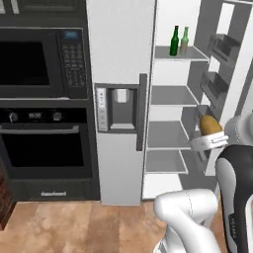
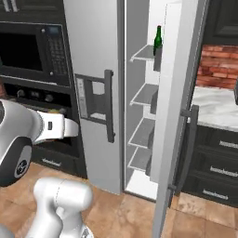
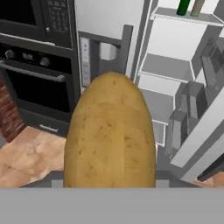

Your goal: Place the beers on the top shelf of the fridge to keep them out of children's reach, and place the potato on lower shelves for easy access.

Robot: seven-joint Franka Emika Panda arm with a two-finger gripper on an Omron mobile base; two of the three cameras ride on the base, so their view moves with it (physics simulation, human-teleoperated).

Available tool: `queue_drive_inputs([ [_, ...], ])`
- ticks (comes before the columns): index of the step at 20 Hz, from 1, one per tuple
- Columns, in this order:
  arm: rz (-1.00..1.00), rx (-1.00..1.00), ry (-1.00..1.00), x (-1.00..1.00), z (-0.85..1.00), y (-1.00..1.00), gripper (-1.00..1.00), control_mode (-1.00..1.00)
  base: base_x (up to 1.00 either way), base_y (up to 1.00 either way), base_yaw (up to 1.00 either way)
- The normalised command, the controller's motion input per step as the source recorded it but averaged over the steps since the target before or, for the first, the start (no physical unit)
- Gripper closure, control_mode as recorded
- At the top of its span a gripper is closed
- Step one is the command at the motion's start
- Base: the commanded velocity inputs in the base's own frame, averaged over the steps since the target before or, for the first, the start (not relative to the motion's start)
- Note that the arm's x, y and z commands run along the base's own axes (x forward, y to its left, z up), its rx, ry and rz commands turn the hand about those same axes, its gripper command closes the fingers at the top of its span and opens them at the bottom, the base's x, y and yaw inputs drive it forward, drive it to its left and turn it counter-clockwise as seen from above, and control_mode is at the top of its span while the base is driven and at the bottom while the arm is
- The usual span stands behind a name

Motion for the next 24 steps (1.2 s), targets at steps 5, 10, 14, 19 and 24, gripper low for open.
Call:
queue_drive_inputs([
  [5, 0.00, 0.00, 0.00, 0.00, 0.00, 0.00, 1.00, 1.00, 0.50, 0.29, -0.51],
  [10, 0.00, 0.00, 0.00, 0.00, 0.00, 0.00, 1.00, 1.00, 0.46, 0.53, -0.45],
  [14, 0.00, 0.00, 0.00, 0.00, 0.00, 0.00, 1.00, 1.00, 0.47, 0.59, -0.34],
  [19, 0.00, 0.00, 0.00, 0.00, 0.00, 0.00, 1.00, 1.00, 0.61, 0.07, -0.13],
  [24, 0.00, 0.00, 0.00, 0.00, 0.00, 0.00, 1.00, 1.00, 0.66, -0.01, -0.05],
])
